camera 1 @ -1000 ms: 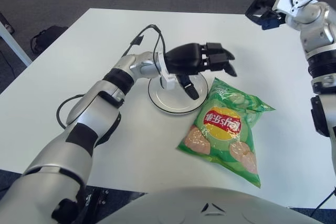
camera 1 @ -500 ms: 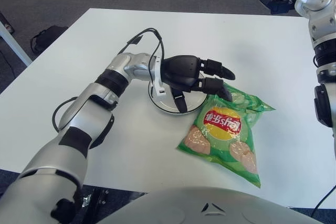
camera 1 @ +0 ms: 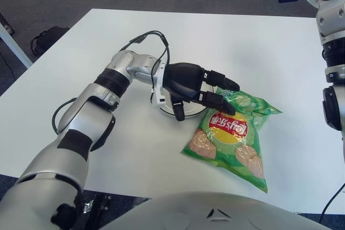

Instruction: Put the snack into the plate.

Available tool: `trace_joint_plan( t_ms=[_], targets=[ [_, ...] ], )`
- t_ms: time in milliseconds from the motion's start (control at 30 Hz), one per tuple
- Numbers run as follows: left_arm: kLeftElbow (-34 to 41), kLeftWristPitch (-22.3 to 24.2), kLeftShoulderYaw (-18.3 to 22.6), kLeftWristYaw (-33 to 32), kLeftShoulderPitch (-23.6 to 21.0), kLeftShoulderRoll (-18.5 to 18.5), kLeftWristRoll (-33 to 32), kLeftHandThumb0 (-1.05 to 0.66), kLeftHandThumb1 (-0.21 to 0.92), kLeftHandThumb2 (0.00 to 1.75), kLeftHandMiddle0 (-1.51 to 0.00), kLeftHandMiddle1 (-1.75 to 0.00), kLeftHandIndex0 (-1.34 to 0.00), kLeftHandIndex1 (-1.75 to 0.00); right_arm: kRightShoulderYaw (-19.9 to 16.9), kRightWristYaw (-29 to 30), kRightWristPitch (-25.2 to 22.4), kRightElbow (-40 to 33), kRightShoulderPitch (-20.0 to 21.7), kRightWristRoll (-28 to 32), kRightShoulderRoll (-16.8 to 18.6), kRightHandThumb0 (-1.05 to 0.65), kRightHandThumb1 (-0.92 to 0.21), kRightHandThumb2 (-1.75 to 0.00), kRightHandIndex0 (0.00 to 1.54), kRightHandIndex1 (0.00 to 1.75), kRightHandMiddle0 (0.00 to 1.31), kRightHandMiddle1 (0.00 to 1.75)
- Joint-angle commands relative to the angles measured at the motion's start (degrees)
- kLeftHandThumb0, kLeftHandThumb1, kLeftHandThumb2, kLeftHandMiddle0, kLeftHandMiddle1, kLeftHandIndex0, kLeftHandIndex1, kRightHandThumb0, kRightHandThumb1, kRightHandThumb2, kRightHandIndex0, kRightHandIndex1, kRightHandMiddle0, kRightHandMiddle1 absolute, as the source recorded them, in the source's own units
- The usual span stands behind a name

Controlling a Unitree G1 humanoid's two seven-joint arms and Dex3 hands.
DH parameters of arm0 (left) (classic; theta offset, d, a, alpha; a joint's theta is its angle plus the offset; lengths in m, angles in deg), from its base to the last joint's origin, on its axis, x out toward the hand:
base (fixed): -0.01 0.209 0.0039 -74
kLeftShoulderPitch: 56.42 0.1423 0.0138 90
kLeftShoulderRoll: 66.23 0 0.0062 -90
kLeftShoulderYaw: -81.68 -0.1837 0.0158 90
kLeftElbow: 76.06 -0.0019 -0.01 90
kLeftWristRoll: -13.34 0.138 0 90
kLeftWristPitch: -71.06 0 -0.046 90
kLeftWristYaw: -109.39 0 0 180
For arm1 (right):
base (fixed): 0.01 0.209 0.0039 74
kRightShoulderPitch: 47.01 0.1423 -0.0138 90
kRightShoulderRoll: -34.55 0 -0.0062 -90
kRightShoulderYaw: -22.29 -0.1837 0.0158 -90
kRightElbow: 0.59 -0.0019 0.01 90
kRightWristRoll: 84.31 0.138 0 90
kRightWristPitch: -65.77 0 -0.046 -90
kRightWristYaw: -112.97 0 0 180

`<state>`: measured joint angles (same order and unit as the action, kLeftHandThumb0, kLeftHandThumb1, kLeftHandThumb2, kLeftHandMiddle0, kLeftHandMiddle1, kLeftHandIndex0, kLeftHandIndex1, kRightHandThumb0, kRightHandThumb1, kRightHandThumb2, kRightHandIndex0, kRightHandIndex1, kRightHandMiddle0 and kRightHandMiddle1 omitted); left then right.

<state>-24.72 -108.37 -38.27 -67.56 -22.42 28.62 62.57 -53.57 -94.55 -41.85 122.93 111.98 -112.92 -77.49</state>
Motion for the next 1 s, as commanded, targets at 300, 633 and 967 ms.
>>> trace_joint_plan(
  t_ms=[300, 633, 967],
  targets=[
    [-0.68, 0.86, -3.53, 5.55, -4.65, 0.51, 1.66, -0.36, 0.84, 0.95, -0.04, -0.01, 0.00, -0.25, -0.10, -1.13, -0.72, -1.64, -0.73, 0.13, 0.24, -0.70, -0.92, -1.00, 0.23, 0.42, 0.00, 0.53],
    [-2.37, 6.27, -5.21, 5.53, -7.68, -0.84, 6.12, -0.43, 0.91, 0.90, -0.01, 0.00, 0.00, -0.29, 0.38, -2.97, -0.73, -1.88, -0.44, -0.06, 0.16, -0.74, -0.92, -1.06, 0.29, 0.44, 0.00, 0.41],
    [-4.99, 14.05, -8.42, -0.07, -11.29, -3.07, 13.04, -0.42, 0.91, 0.85, -0.05, -0.02, 0.00, -0.61, -1.18, -0.62, -2.27, -5.00, -2.26, 0.49, 1.37, -0.74, -0.92, -1.02, 0.24, 0.41, 0.00, 0.47]
  ],
)
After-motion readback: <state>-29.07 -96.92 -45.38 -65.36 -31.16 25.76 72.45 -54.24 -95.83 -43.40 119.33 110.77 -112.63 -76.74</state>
